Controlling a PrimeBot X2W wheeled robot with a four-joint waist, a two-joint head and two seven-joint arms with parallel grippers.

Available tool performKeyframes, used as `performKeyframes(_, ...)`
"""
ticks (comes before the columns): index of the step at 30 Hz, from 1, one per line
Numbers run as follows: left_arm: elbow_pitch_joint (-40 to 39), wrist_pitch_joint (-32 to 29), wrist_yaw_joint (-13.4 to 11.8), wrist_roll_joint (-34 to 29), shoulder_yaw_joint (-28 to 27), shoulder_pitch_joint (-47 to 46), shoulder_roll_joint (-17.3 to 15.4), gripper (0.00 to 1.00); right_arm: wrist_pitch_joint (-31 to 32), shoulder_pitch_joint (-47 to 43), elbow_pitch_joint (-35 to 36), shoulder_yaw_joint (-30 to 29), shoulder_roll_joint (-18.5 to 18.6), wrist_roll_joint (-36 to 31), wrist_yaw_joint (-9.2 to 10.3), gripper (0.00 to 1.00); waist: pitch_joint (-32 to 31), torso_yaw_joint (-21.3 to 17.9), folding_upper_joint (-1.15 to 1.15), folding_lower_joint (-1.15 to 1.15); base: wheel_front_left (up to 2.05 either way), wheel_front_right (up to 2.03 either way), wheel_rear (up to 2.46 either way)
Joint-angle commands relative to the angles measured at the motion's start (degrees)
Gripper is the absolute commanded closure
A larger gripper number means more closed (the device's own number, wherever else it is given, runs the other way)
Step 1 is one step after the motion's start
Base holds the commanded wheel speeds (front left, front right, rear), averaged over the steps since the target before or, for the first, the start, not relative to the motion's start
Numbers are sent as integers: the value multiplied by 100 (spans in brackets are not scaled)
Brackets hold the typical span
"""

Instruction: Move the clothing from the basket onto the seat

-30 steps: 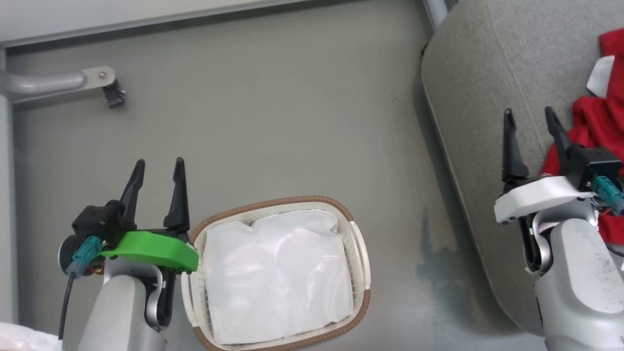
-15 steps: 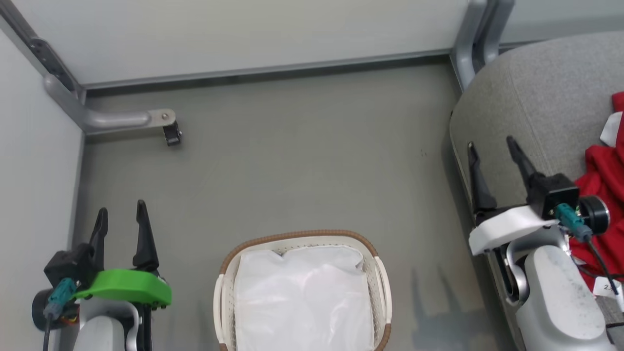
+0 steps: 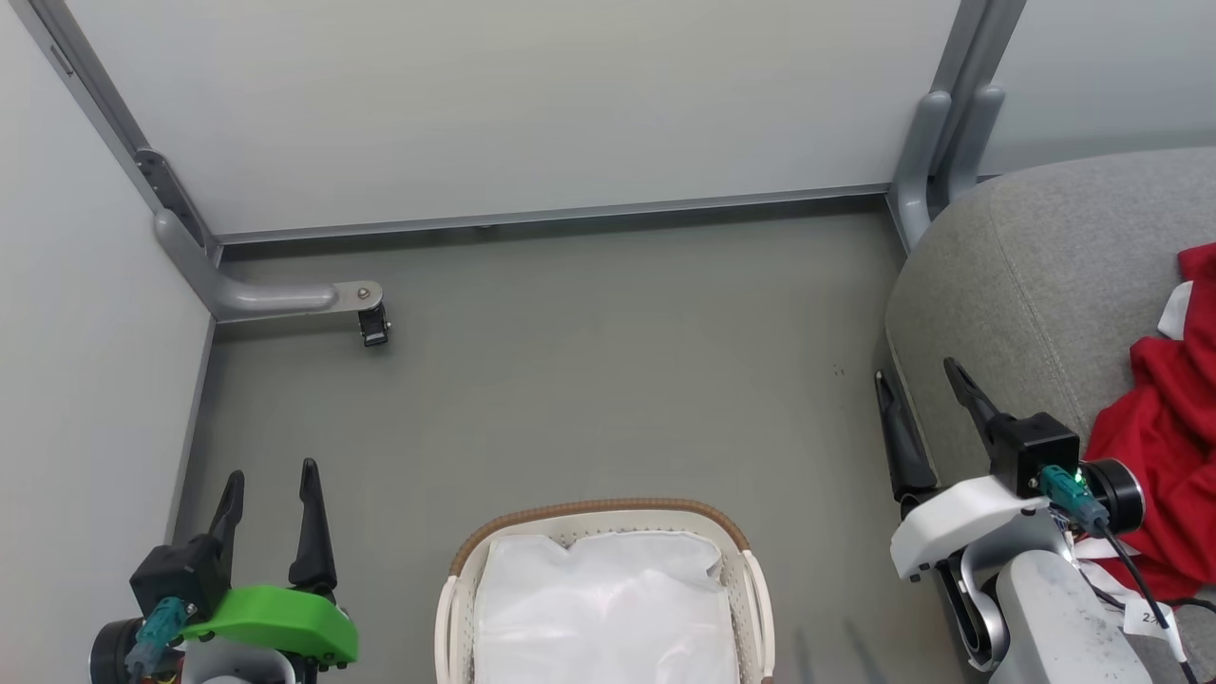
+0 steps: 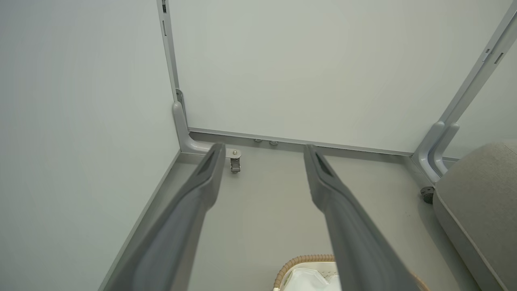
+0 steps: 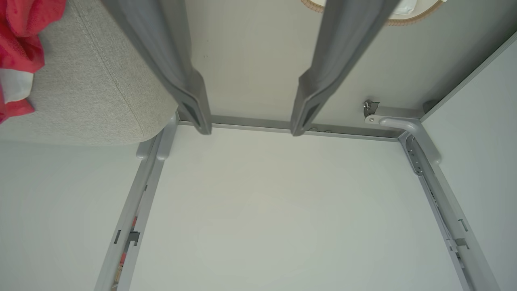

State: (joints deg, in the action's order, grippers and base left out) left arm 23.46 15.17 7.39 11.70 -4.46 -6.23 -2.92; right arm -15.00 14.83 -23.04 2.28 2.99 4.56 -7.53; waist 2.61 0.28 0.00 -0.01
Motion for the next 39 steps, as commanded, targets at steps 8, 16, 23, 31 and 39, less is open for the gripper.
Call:
performKeyframes(8, -50, -4, 15, 231, 223, 144, -6, 0, -27, -19, -38, 43, 5, 31, 8, 0, -40, -57, 0, 1, 0, 0, 0)
performKeyframes(16, 277, -39, -1, 341, 282, 134, 45, 100, 53, -192, -279, 12, -61, 97, 0, 100, -45, -61, 0, 1, 0, 0, 0)
performKeyframes(23, 170, -250, 0, 1067, 225, 109, 40, 100, 275, -235, -183, -97, -55, 911, 0, 100, -56, -59, 0, 1, 0, 0, 0)
performKeyframes(31, 29, -453, 1, 1845, 185, 104, 35, 100, 463, -323, -34, -163, -49, 1791, 1, 100, -68, -57, 0, 1, 0, 0, 0)
performKeyframes(39, -90, -645, 3, 2554, 143, 89, 30, 100, 650, -391, 84, -240, -43, 2587, 1, 100, -81, -55, 0, 1, 0, 0, 0)
